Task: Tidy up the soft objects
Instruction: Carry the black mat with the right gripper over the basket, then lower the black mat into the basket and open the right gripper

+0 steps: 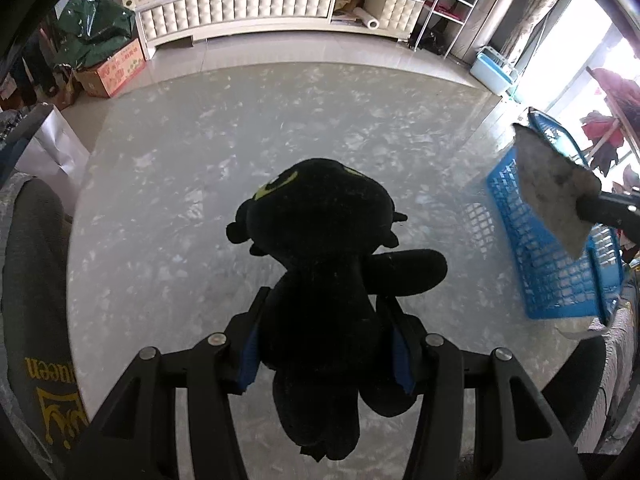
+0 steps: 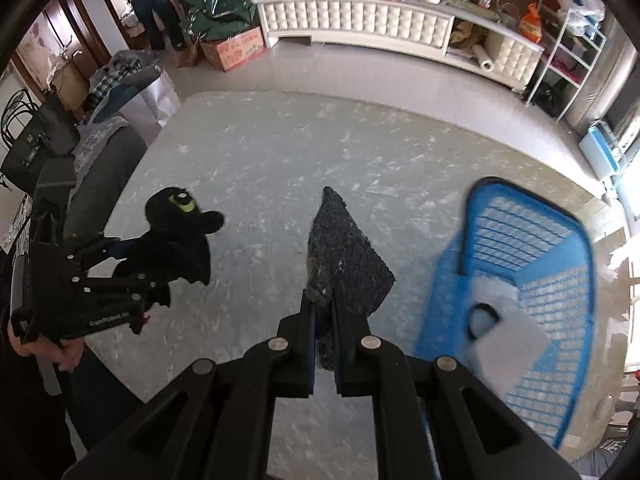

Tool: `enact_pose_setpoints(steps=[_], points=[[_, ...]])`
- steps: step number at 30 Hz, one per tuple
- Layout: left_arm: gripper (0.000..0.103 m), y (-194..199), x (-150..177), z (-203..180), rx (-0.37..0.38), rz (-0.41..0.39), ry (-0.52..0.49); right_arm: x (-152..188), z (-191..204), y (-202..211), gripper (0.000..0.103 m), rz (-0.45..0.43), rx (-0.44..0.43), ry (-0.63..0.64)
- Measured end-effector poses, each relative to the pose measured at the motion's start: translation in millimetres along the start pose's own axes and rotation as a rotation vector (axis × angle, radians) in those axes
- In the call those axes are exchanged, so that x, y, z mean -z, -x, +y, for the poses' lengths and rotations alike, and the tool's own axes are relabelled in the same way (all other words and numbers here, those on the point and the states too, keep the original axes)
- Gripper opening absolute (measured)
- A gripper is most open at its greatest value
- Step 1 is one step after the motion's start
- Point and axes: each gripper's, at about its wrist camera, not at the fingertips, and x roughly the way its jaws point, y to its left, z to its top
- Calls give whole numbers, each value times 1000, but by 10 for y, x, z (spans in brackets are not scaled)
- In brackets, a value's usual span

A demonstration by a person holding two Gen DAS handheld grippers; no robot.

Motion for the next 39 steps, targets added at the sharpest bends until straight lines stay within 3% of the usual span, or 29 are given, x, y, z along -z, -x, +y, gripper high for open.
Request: enact_pose_setpoints(steps=[10, 17, 30, 35, 39], points=[[50, 478, 183, -127, 7, -61, -18, 259, -536, 615, 6, -83, 45, -62], [50, 585, 279, -208, 9, -72, -28, 374, -940, 643, 6, -87, 109, -120], [50, 548, 286, -268, 0, -60, -29, 264, -1504, 82, 6, 6, 206, -177], [50, 551, 261, -287, 4, -65, -24, 187, -1569, -159, 6, 45, 212, -173], [50, 530, 236, -302, 10, -65, -31, 163, -1596, -385, 6, 91, 161, -207]])
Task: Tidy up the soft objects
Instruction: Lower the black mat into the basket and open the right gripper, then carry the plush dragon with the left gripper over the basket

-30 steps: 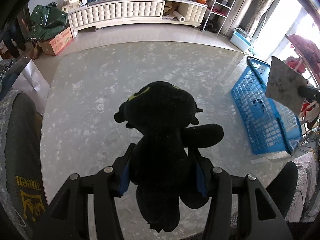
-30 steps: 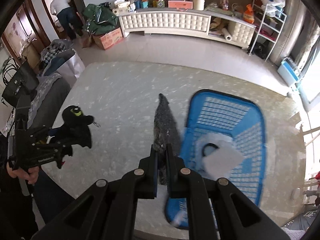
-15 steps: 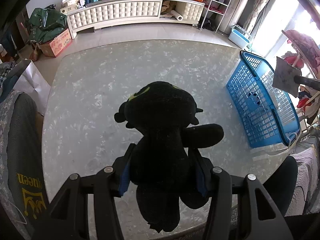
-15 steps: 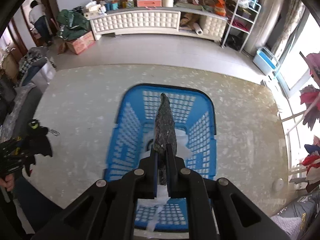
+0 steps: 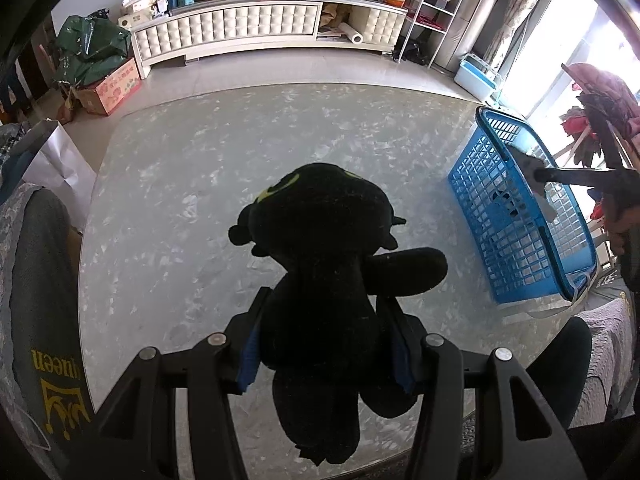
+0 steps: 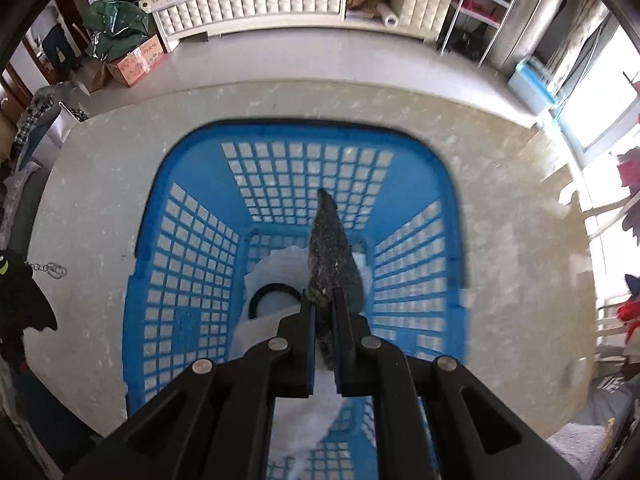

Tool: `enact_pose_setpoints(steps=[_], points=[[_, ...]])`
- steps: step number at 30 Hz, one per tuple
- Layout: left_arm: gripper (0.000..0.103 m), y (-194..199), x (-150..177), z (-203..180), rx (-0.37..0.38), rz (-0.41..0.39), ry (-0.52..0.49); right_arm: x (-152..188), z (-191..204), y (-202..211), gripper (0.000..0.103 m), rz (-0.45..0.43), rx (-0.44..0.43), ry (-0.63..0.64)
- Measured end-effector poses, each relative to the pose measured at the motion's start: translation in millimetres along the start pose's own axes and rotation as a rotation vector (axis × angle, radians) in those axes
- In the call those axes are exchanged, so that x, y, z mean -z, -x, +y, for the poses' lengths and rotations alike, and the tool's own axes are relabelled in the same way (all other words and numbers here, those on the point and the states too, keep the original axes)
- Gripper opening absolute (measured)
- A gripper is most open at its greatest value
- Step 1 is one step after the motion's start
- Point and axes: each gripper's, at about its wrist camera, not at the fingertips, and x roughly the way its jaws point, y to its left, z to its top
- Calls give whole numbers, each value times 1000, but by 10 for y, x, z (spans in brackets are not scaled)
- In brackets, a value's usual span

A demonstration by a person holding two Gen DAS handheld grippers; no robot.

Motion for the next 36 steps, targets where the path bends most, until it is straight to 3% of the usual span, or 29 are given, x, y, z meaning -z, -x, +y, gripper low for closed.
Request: enact_pose_setpoints(steps=[9, 12, 16, 18, 21, 29, 33, 36], points=[[50, -123, -43, 17, 7, 16, 11, -6, 234, -136, 8, 60, -42, 8], [50, -156, -38, -3, 16, 20, 10, -14, 324, -122, 8, 56, 0, 36], [50, -189, -15, -23, 18, 25, 7, -2, 455, -38, 24, 43, -1, 35], [50, -188, -3, -14, 16, 25, 10, 24, 493, 25, 43, 31, -7, 38], [50, -165, 18, -18, 15, 20, 13, 92, 559, 139, 58, 16, -11, 51], [50, -75, 22, -77, 10, 6, 2, 345, 650, 557, 92, -47, 6, 70], [50, 30, -1, -200, 13, -14, -20, 542, 670, 790, 103, -91, 3, 80], [50, 96, -22, -326, 14, -28, -39, 649, 604, 878, 103, -118, 0, 77]])
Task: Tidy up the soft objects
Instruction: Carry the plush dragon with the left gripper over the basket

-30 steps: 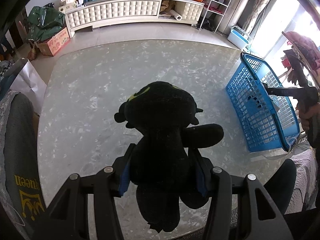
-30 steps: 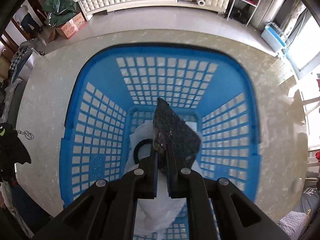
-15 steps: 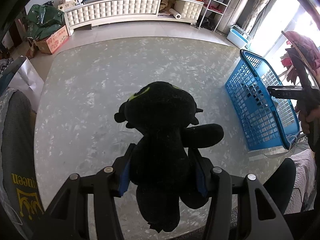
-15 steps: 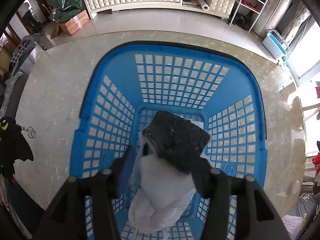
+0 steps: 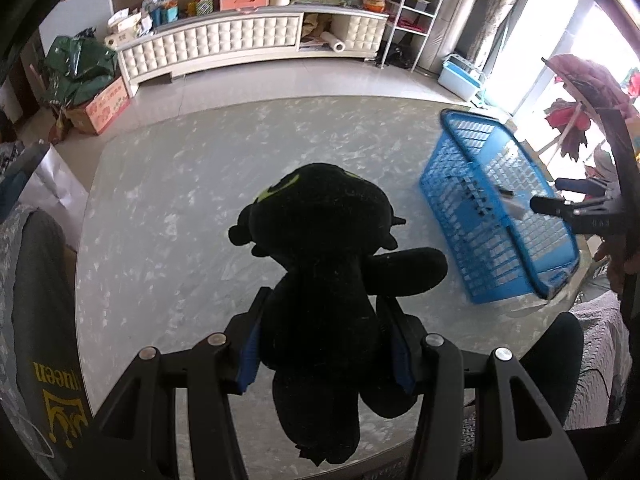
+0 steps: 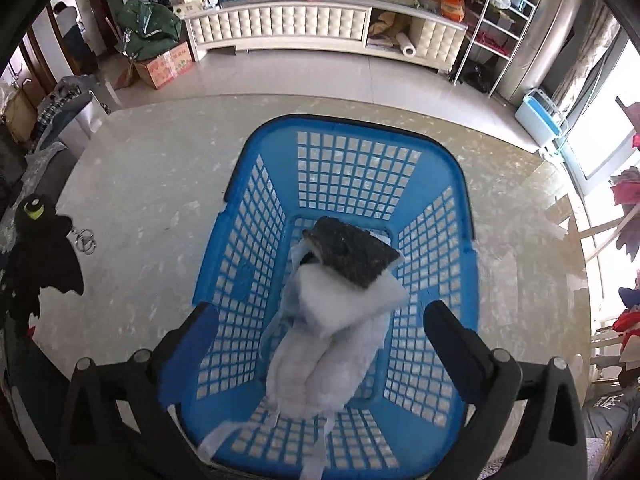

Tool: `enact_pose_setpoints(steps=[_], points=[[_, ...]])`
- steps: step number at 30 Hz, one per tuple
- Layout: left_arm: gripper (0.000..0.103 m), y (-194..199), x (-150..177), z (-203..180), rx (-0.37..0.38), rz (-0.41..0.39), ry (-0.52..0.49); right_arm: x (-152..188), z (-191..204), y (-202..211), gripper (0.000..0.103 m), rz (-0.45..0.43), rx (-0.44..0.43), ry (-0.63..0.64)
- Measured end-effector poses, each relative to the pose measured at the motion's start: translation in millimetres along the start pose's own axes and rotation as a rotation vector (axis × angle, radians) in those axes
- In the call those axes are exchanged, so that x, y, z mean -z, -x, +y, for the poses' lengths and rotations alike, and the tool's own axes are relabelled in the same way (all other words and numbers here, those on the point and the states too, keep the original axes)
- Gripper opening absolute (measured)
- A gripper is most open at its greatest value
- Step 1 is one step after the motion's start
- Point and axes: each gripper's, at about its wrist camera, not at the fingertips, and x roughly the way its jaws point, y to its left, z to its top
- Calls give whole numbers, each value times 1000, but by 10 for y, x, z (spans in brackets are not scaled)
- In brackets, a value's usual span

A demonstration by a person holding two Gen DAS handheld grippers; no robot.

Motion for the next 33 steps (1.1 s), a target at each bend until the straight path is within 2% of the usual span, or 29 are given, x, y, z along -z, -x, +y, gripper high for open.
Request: enact_pose_setpoints(steps=[6, 20, 27, 33], points=[[50, 135, -67, -351, 0, -25, -60, 201, -176, 183, 103, -54, 20, -9], [50, 305, -375, -1373, -8, -57, -235, 539, -680, 306, 103, -151, -38, -80], [50, 174, -518, -1908, 8, -49, -374, 670, -888, 315, 103, -156, -57, -122], [50, -110, -586, -2231, 34, 3, -492, 744, -1028, 286, 103, -161, -72, -147]])
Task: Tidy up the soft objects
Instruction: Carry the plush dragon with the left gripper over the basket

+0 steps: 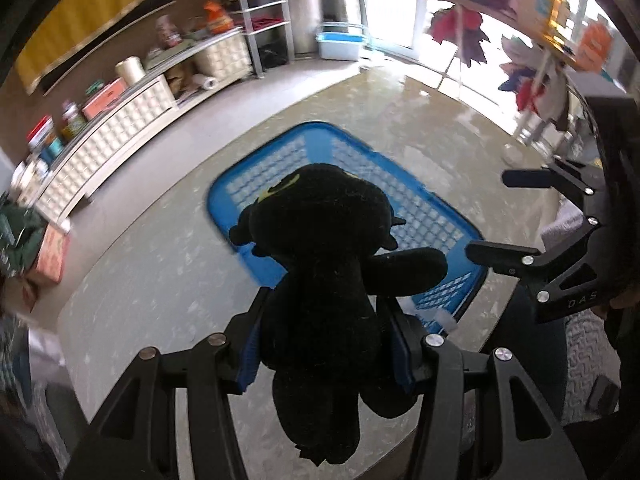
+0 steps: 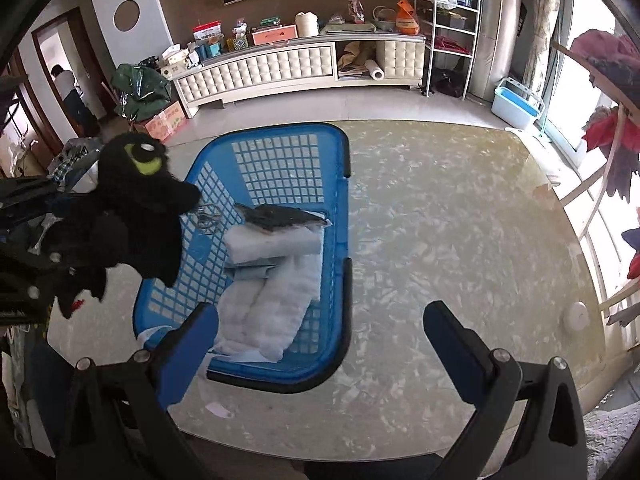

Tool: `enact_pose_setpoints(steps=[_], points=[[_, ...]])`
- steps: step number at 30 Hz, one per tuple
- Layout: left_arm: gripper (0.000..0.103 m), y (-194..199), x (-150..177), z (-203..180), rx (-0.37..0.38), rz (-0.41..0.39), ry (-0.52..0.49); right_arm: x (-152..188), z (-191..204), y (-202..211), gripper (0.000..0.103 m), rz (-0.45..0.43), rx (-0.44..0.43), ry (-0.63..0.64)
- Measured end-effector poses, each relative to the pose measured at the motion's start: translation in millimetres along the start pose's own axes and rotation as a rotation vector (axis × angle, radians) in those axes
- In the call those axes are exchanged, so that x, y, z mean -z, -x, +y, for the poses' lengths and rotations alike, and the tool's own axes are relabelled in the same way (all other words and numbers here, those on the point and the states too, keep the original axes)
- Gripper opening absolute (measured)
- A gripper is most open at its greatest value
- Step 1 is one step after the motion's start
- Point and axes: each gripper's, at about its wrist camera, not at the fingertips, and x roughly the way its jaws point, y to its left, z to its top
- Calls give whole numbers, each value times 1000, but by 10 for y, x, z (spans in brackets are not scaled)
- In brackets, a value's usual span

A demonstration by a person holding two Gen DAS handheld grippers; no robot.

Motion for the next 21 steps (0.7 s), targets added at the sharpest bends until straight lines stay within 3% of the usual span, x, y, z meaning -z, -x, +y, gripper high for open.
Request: enact_pose_setpoints(steps=[12, 21], points=[[50, -381, -113, -251, 131, 1, -206, 84, -152, -96, 103, 23, -8, -52], [50, -706, -145, -376, 172, 53, -261, 117, -142, -183, 103, 45, -25, -67]])
